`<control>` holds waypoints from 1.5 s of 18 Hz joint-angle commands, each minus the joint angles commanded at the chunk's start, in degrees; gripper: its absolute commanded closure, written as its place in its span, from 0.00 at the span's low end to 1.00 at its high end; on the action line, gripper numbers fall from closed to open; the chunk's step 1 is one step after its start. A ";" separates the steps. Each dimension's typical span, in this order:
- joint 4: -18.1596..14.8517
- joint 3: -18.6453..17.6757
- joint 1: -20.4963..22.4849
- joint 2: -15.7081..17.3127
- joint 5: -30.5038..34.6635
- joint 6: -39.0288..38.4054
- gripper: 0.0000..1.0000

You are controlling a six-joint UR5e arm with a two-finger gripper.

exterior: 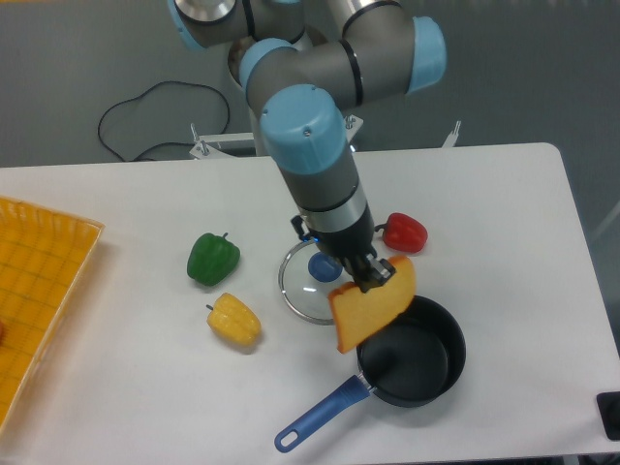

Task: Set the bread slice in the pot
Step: 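Carry the bread slice over the black saucepan, then lower the bread slice into the saucepan and hold it there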

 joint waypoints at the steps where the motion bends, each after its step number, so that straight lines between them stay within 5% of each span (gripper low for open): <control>1: 0.09 0.09 0.70 0.09 0.09 0.17 1.00; 27: 9.41 -1.84 2.73 -7.74 0.70 4.40 1.00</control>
